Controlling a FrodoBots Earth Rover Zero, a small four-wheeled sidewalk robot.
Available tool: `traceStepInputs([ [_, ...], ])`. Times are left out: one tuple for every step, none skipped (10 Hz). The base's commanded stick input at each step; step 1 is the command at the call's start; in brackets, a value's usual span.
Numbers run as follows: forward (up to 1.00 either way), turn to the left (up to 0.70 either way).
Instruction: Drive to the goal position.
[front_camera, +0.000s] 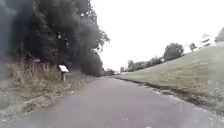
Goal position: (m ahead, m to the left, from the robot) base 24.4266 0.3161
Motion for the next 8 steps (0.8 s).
traceStepInputs([
  [0.45,0.27],
  [0.45,0.27],
  [0.45,0.27],
  [0.45,0.25],
  [0.45,0.24],
  [0.45,0.00],
  [0.45,0.00],
  [0.45,0.00],
])
